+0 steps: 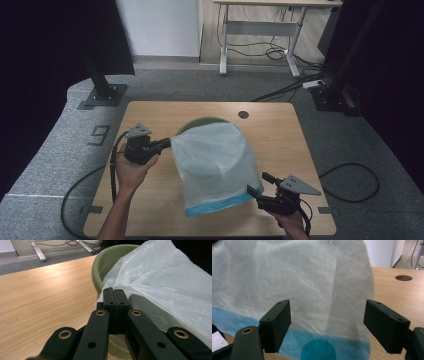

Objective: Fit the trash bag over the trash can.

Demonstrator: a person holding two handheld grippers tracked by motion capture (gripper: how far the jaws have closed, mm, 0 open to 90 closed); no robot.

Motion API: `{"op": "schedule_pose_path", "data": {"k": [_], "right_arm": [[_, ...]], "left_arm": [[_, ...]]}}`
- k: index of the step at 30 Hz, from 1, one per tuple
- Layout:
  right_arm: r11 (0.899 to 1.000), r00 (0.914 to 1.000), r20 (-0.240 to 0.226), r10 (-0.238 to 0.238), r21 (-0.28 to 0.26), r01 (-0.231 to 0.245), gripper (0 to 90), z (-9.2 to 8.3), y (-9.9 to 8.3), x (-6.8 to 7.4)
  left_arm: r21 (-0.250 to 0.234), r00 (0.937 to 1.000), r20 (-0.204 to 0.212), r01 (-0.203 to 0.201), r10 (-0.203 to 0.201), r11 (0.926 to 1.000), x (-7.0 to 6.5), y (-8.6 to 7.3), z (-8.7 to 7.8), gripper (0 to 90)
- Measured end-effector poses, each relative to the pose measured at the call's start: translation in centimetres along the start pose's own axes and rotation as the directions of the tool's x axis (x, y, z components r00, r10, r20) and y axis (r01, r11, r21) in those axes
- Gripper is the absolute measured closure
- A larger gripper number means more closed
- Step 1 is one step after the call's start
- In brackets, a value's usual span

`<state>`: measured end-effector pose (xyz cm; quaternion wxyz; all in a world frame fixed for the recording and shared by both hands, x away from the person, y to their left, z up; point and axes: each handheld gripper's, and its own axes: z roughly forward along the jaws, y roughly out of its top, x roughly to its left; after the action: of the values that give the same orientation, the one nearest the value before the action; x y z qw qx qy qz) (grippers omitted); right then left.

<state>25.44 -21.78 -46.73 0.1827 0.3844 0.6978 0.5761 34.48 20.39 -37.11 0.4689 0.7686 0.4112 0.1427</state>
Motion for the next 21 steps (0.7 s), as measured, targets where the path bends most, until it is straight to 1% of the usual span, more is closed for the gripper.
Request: {"op": "schedule_pose_path", "data": {"k": [2, 4, 7, 10, 11, 14, 17, 19, 21], "right_arm": [[1.000, 1.0000, -0.008, -0.005, 0.005, 0.005, 20.4, 0.3, -0.3, 0.3], [1.000, 1.0000, -0.003, -0.007, 0.014, 0.007, 20.5, 0.6, -0.5, 0.5], [1.000, 1.0000, -0.004, -0.006, 0.031, 0.006, 23.3, 1.1, -0.9, 0.6], [0.999, 0.9998, 0.011, -0.014, 0.037, 0.014, 30.4, 2.0, -0.9, 0.8], [0.999, 0.9997, 0.017, -0.016, 0.036, 0.015, 31.4, 2.3, -0.8, 0.8], [0.999, 0.9996, 0.017, -0.024, 0.024, 0.024, 38.0, 3.5, -0.2, 0.8], [0.999, 0.9992, 0.018, -0.037, 0.025, 0.036, 44.4, 4.6, 0.1, 0.8], [0.999, 0.9991, 0.019, -0.039, 0.027, 0.038, 51.4, 5.1, 0.1, 0.7], [0.999, 0.9991, 0.011, -0.041, 0.017, 0.041, 62.6, 5.3, 0.0, 0.6]], "left_arm": [[0.003, 1.0000, -0.002, 0.007, -0.007, 1.0000, 0.2, 0.0, 0.1, 89.8], [0.004, 0.9999, -0.002, 0.013, -0.013, 0.9999, 0.3, -0.1, 0.1, 89.8], [0.005, 0.9999, -0.002, 0.017, -0.017, 0.9998, 0.4, -0.1, 0.2, 89.8], [0.002, 0.9996, 0.003, 0.027, -0.027, 0.9996, 0.6, -0.1, 0.3, 89.8], [0.002, 0.9996, 0.003, 0.030, -0.030, 0.9996, 0.7, -0.1, 0.3, 89.8], [0.000, 0.9993, 0.005, 0.037, -0.037, 0.9993, 0.8, -0.1, 0.3, 89.8], [0.000, 0.9992, 0.009, 0.040, -0.040, 0.9992, 0.9, -0.1, 0.3, 89.7], [0.000, 0.9991, 0.011, 0.040, -0.040, 0.9992, 1.0, -0.2, 0.2, 89.7], [-0.001, 0.9990, 0.013, 0.042, -0.042, 0.9991, 1.1, -0.2, 0.1, 89.7]]}}
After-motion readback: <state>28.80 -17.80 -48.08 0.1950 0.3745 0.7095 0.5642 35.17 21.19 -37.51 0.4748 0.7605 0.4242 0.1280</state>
